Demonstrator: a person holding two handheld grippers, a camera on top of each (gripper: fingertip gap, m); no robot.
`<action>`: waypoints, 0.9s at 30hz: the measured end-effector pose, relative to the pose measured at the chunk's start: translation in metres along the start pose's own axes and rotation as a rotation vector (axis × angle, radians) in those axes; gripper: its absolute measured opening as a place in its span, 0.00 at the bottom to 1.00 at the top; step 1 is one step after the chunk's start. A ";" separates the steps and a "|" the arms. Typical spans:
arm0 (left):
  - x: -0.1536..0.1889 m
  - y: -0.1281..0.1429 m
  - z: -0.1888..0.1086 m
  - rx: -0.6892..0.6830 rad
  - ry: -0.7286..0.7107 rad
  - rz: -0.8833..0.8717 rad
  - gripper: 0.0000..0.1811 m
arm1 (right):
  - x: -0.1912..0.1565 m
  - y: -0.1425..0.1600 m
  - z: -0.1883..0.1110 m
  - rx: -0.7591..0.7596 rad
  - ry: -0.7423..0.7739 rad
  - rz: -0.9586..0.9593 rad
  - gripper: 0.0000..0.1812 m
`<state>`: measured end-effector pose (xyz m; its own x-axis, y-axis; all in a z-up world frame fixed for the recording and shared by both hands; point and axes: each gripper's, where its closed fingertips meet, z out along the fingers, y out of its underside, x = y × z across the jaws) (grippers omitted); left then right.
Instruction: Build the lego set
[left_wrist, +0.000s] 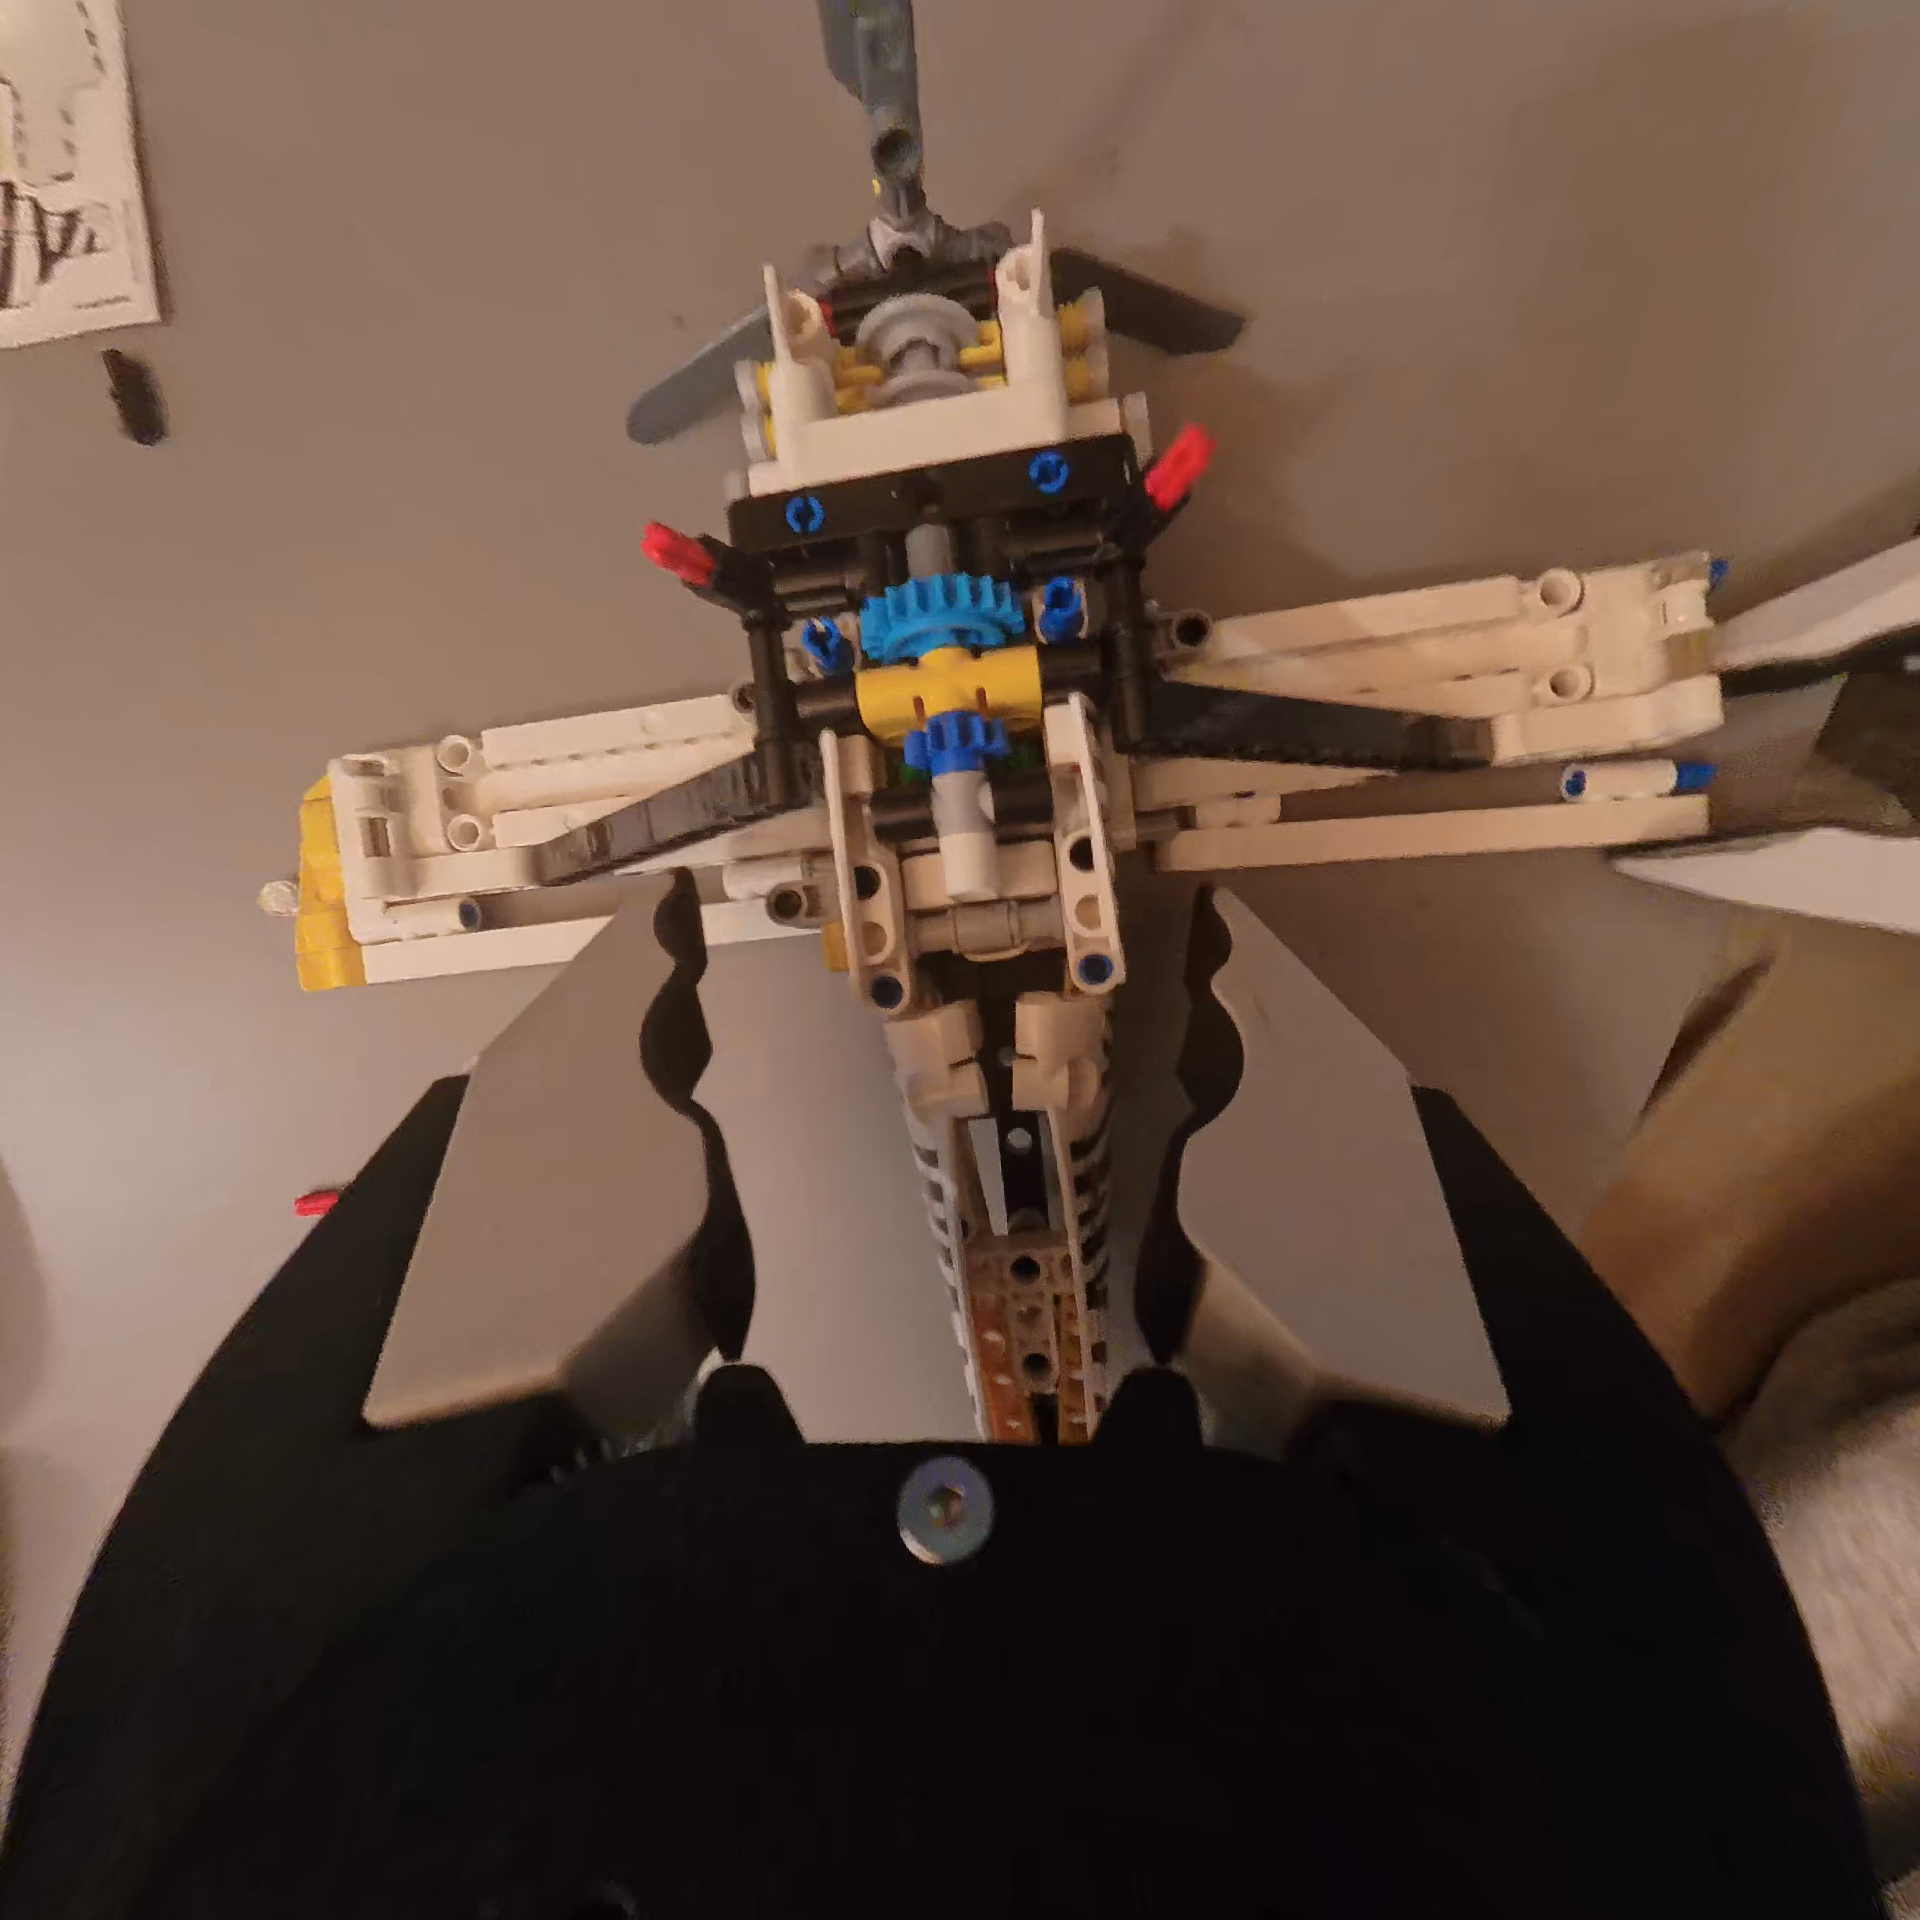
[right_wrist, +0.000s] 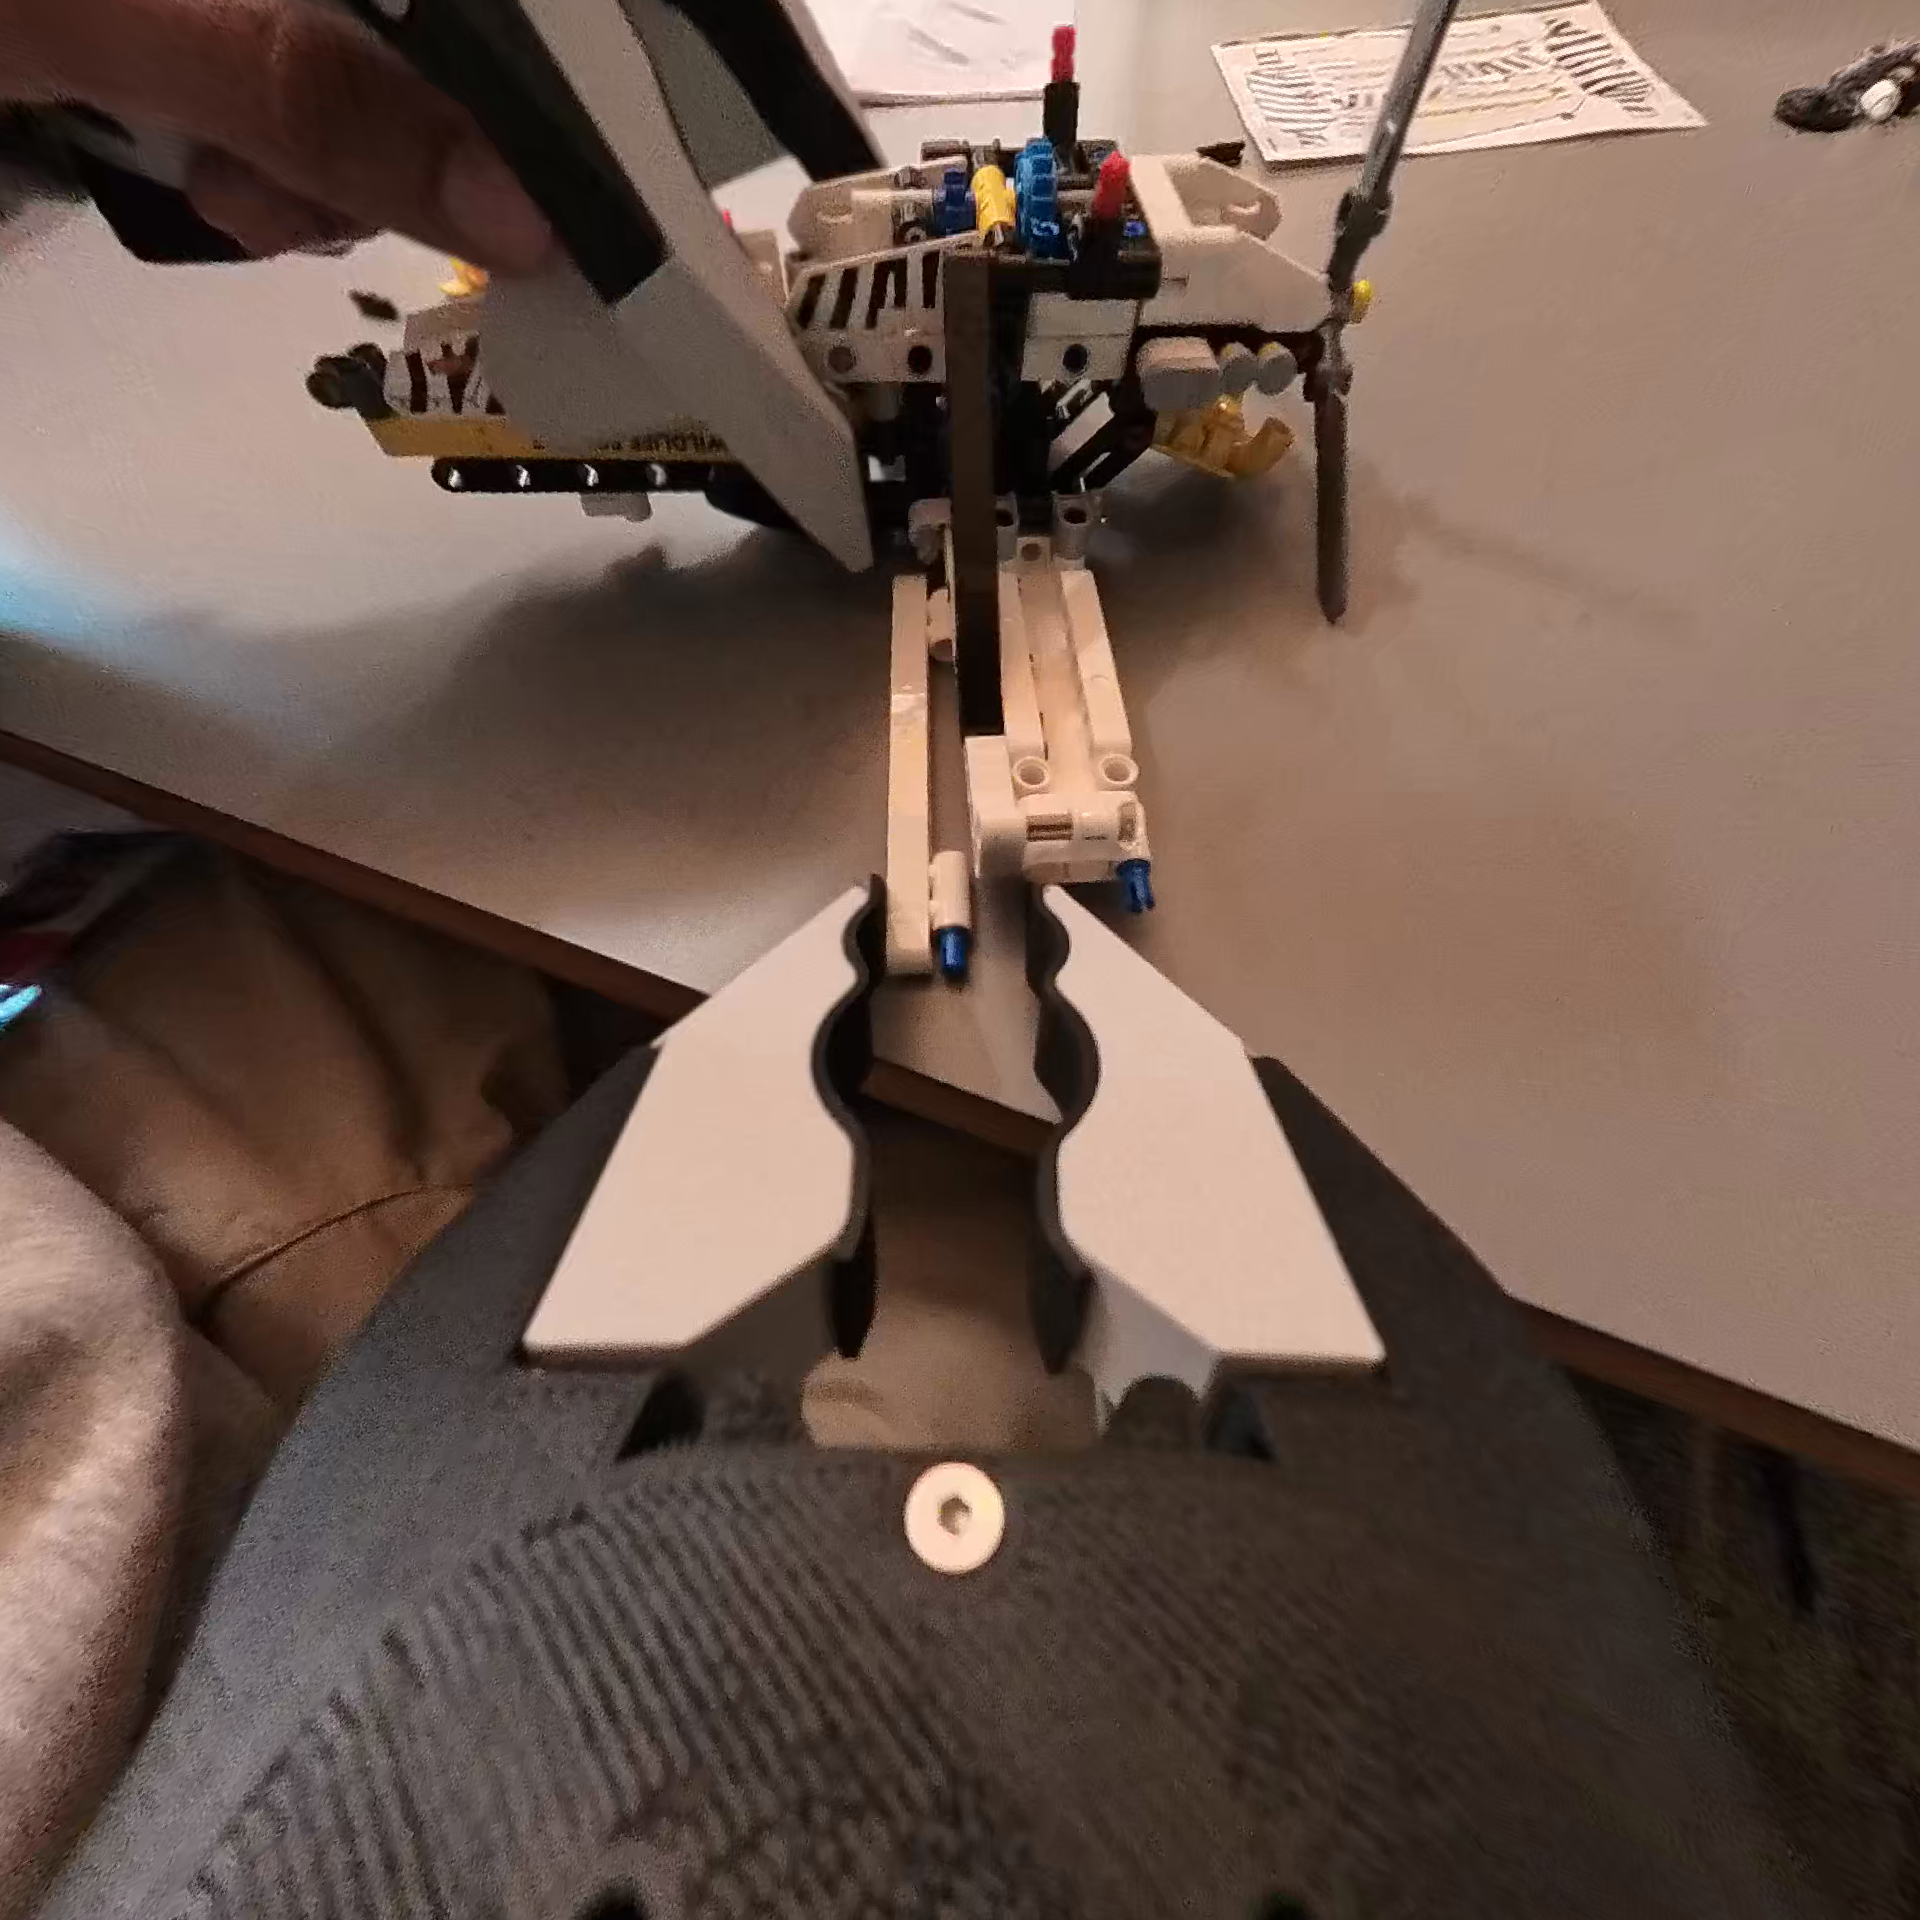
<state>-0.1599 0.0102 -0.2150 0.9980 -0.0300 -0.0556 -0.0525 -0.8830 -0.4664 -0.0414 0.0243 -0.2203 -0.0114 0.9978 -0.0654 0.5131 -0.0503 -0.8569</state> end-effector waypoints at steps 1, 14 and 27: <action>-0.002 -0.002 0.001 0.004 -0.006 -0.013 0.52 | 0.000 0.000 0.001 -0.008 0.010 -0.015 0.14; -0.003 0.003 0.005 -0.027 0.027 -0.060 0.39 | -0.007 0.002 0.000 -0.021 0.022 -0.052 0.08; -0.003 0.003 0.006 -0.017 0.029 -0.070 0.38 | -0.008 -0.002 -0.002 0.024 0.006 -0.061 0.08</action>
<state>-0.1637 0.0106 -0.2214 0.9998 0.0190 0.0022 0.0180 -0.8912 -0.4533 -0.0406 0.0164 -0.2169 -0.0363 0.9993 -0.0100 0.4908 0.0091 -0.8712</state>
